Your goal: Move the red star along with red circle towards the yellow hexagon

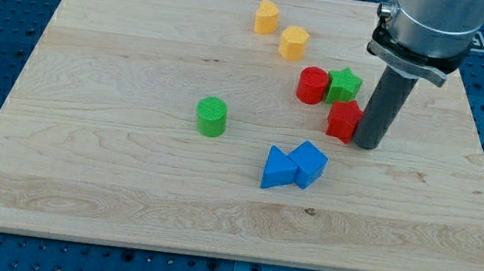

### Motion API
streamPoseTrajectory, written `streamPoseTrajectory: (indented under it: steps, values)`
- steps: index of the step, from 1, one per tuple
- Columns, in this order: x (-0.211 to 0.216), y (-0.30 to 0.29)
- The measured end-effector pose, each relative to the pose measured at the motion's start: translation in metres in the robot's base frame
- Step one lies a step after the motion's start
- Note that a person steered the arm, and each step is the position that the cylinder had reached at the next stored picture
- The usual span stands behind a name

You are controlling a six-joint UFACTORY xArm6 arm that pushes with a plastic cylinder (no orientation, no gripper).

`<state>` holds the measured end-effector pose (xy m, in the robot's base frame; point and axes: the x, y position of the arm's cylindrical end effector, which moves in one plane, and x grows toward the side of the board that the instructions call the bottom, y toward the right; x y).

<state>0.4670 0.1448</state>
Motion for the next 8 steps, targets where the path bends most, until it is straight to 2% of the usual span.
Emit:
streamPoseTrajectory:
  steps: [8]
  values:
    - [-0.061,-0.076]
